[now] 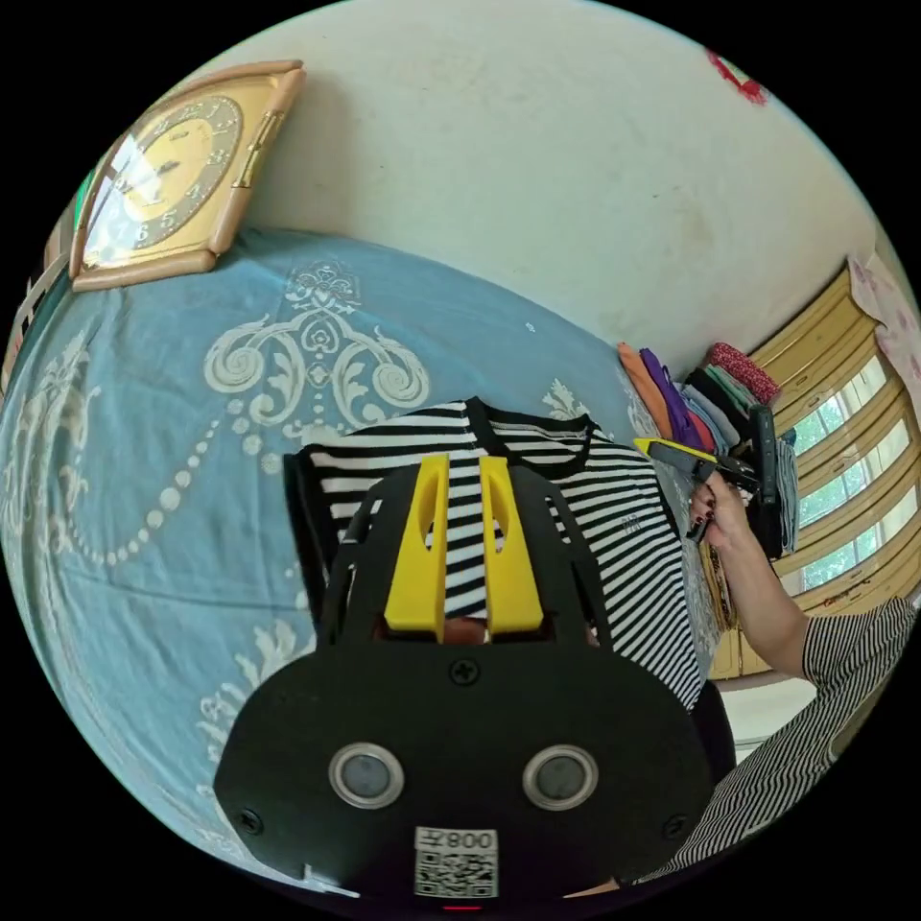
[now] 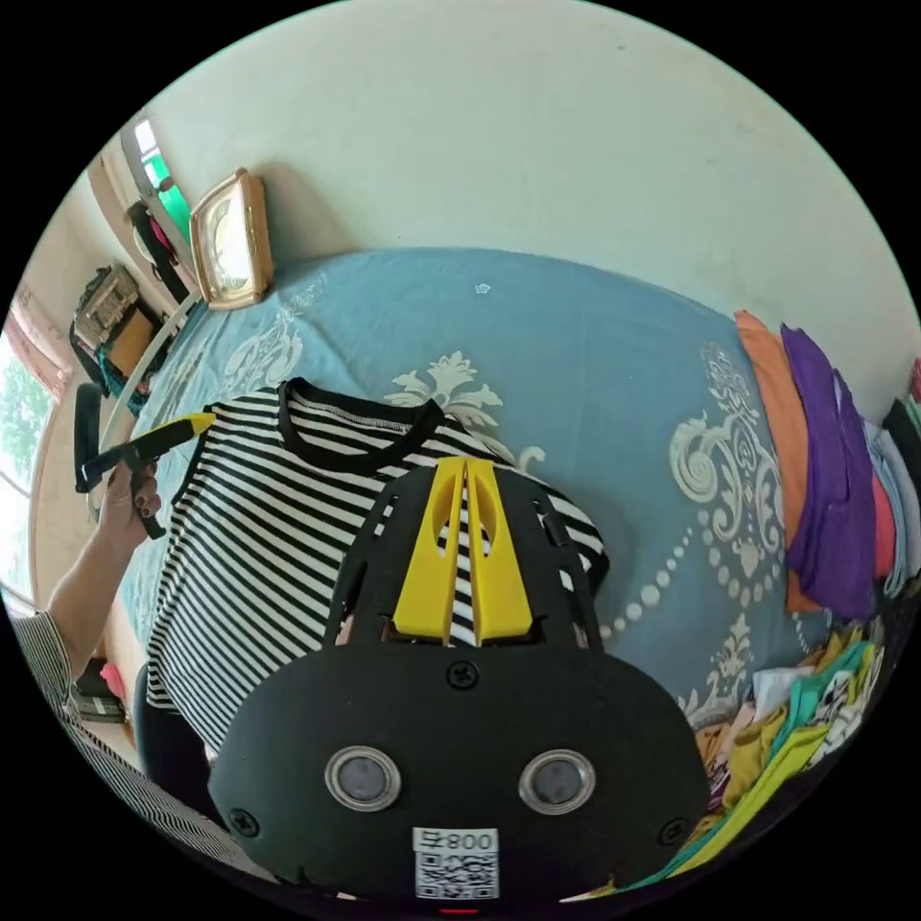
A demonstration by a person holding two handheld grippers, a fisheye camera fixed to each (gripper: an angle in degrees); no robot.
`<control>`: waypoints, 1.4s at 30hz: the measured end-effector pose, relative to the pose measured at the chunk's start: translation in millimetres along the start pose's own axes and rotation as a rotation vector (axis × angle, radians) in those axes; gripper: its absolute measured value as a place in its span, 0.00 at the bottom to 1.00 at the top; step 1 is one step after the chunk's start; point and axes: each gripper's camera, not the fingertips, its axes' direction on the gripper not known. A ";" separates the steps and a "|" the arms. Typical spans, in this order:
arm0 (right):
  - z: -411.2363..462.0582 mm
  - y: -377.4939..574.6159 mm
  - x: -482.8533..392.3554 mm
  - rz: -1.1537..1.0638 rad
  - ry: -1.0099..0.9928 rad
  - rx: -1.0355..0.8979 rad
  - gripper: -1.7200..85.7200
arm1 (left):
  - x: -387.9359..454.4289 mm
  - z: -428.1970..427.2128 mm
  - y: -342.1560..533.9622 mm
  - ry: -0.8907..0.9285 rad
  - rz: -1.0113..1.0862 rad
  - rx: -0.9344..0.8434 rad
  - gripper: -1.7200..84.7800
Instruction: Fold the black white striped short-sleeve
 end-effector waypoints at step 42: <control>-107.5 289.6 151.9 0.429 -0.376 -0.091 0.03 | -84.0 -248.7 272.5 0.006 -0.357 -0.034 0.05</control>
